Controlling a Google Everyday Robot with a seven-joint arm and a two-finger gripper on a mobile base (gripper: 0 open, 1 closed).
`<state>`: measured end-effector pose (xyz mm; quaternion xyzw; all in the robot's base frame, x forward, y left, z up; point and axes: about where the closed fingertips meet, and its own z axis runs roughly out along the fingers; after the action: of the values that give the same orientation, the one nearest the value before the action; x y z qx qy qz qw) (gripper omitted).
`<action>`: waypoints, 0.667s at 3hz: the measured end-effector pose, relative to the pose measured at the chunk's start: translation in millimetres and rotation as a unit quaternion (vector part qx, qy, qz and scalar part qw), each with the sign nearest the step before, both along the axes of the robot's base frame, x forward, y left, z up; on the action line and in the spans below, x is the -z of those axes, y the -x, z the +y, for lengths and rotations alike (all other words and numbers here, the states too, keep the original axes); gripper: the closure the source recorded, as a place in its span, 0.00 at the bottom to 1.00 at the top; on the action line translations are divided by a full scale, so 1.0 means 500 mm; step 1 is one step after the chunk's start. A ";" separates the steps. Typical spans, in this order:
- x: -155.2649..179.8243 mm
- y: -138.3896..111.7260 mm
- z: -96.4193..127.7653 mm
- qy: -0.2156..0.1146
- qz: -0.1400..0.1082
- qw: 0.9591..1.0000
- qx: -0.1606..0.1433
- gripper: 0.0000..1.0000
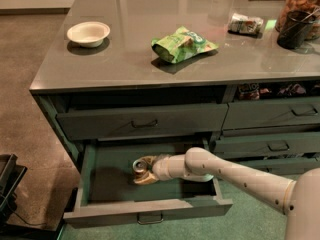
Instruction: Place orange can into middle drawer
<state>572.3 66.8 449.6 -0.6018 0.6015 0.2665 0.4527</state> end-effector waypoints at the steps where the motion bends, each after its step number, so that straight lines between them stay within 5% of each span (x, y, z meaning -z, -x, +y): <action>1: 0.042 -0.009 0.001 -0.006 0.003 1.000 0.003 1.00; 2: 0.085 -0.012 0.001 -0.008 0.010 1.000 0.005 1.00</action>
Offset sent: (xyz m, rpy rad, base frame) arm 0.0092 -0.0047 -0.0670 0.0184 0.0313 -0.0221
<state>578.0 67.2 407.2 -0.5922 0.6068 0.2749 0.4534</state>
